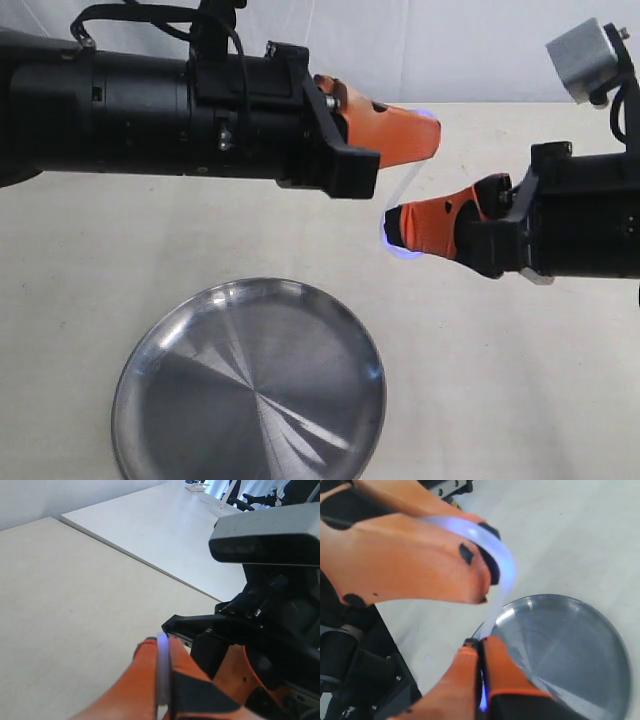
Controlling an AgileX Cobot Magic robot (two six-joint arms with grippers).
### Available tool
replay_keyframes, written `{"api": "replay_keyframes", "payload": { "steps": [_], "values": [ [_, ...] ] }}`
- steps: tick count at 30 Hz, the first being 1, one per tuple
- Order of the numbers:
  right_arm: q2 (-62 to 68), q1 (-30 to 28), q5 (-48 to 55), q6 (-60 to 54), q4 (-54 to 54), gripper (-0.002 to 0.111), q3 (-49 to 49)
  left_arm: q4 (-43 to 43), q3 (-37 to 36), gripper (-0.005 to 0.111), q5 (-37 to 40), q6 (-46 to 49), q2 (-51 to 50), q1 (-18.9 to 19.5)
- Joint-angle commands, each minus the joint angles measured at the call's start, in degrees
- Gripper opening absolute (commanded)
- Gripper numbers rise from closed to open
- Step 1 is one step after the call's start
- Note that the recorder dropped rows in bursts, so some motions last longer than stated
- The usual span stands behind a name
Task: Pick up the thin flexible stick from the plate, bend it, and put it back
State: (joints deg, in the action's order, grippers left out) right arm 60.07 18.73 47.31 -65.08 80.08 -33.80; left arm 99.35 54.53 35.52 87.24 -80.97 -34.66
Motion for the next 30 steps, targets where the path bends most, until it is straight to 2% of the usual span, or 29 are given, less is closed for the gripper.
{"api": "replay_keyframes", "payload": {
  "steps": [1,13,22,30],
  "values": [
    [0.12,0.40,-1.16,-1.28,2.83,-0.001,-0.20,0.59,0.34,0.000,2.16,0.09,-0.06,-0.26],
    [0.12,0.40,0.66,-5.25,7.66,-0.001,-0.20,0.59,0.34,0.000,2.16,-0.12,-0.06,-0.26],
    [0.12,0.40,2.86,-6.81,8.84,-0.001,-0.20,0.59,0.34,0.000,7.11,-0.30,-3.39,-0.36],
    [0.12,0.40,0.99,-6.81,8.96,-0.001,-0.20,0.59,0.34,0.000,7.74,0.18,-3.73,-0.36]
  ]
}}
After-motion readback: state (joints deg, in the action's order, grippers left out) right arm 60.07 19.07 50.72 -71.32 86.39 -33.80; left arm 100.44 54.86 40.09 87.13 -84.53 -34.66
